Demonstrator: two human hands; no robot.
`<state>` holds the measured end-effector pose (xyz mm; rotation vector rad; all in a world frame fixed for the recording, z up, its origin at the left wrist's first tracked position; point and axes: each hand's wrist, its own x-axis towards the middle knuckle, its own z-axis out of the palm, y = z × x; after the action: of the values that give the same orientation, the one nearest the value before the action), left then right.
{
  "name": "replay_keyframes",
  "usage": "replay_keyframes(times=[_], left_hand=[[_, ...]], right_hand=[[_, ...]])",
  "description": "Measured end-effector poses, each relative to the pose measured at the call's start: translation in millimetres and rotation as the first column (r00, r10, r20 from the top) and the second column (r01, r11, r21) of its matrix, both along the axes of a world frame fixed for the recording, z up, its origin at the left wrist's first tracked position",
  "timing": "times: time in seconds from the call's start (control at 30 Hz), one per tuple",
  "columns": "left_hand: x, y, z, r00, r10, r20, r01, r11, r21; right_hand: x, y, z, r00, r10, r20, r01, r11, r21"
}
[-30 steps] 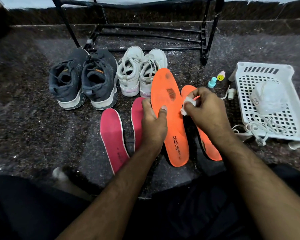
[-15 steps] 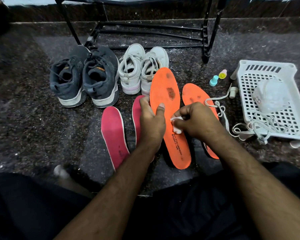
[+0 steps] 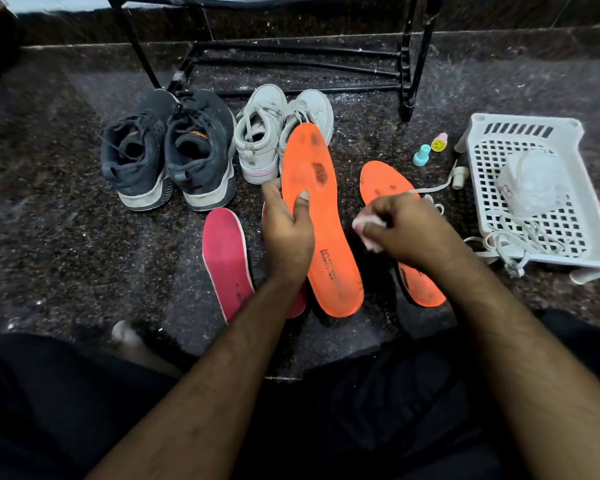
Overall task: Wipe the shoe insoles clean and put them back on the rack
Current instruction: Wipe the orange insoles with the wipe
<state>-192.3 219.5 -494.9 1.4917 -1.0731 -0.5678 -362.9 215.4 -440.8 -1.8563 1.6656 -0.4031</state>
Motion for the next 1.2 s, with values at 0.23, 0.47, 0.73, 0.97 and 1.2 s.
replay_keyframes(times=[0.23, 0.47, 0.73, 0.97, 1.2], left_hand=[[-15.4, 2.4, -9.4, 0.967, -0.165, -0.193, 0.197, 0.968, 0.156], [-20.6, 7.1, -9.3, 0.914, -0.245, -0.324, 0.353, 0.875, 0.333], [-17.3, 4.8, -25.3, 0.878, -0.447, 0.172, 0.303, 0.797, 0.523], [-28.2, 11.6, -18.8, 0.841, -0.331, 0.427, 0.247, 0.939, 0.240], [-71.6, 25.4, -8.5, 0.791, -0.506, -0.344, 0.605, 0.731, 0.317]], right_hand=[[10.5, 1.2, -10.0, 0.965, -0.142, 0.220, 0.134, 0.990, 0.052], [15.1, -9.8, -29.8, 0.986, -0.152, 0.074, 0.146, 0.986, 0.084], [20.2, -13.9, -46.4, 0.987, -0.149, -0.054, 0.153, 0.984, 0.094], [-3.3, -21.6, -40.6, 0.948, -0.297, -0.115, 0.292, 0.955, -0.052], [-36.2, -35.1, -41.8, 0.866, -0.463, -0.191, 0.453, 0.887, -0.096]])
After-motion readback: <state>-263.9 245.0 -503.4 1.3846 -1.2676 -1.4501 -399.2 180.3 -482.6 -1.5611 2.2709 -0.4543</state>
